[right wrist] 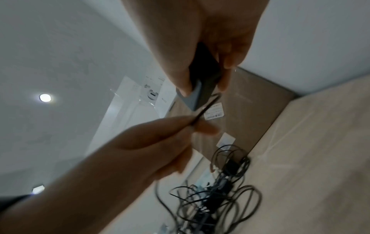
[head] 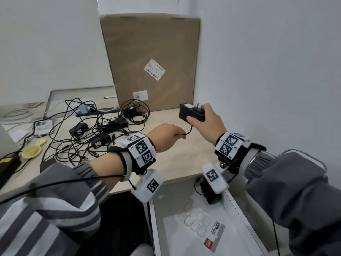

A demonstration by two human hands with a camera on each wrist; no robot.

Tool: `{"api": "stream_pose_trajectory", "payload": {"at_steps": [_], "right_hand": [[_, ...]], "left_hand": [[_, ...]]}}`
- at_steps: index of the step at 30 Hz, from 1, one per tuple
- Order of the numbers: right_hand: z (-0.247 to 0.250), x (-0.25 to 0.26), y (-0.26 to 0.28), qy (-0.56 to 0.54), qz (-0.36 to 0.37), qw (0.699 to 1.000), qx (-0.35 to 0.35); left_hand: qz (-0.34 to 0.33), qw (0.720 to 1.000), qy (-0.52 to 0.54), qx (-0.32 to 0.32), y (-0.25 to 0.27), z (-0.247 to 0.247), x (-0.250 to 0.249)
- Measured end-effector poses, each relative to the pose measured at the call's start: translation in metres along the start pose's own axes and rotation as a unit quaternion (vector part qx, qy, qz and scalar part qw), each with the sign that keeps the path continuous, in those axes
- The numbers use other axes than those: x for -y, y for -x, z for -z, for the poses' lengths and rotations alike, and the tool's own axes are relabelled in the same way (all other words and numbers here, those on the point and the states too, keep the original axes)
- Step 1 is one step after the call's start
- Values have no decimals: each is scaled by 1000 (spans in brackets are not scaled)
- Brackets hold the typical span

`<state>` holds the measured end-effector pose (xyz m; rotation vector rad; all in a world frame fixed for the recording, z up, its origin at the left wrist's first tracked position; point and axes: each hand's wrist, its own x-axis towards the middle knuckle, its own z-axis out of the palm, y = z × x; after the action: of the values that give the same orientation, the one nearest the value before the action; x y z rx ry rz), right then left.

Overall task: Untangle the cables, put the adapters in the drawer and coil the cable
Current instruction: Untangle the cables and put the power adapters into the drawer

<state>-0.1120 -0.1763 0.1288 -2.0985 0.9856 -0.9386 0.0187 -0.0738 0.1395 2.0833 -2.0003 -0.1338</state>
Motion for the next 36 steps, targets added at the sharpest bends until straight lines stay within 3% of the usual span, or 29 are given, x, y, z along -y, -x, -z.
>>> {"api": "stream_pose_trajectory", "payload": {"at_steps": [6,9,11,13,16,21,24,26,30,33,36], "right_hand": [[8,-17,7,163,65,965,193],[11,-17,16,37,21,937,345],[12,-16,23,-88,-9,914,397],[13,-16,27,-224,-32,893,390],[13,-10,26,-409,-65,858,303],[1,-2,23,-440,-36,882,164],[-7,1,26,-476,-23,872,112],[-11,-1,25,-413,-11,909,58],[-6,-7,18,-155,-20,986,-54],[10,-12,16,15,-28,998,47],[20,-8,21,-65,-45,968,236]], "left_hand": [[-21,999,3,-34,7,12,13],[-1,996,74,-46,6,17,22],[11,989,137,-57,4,17,26],[29,976,208,-62,3,15,32],[36,963,258,-70,6,10,34],[17,960,266,-79,5,-3,10],[21,972,222,-68,0,-8,7],[28,981,186,-41,0,-10,6],[25,999,45,-5,8,-5,3],[-21,997,-40,-66,14,14,6],[-33,995,7,-93,6,34,19]]}}
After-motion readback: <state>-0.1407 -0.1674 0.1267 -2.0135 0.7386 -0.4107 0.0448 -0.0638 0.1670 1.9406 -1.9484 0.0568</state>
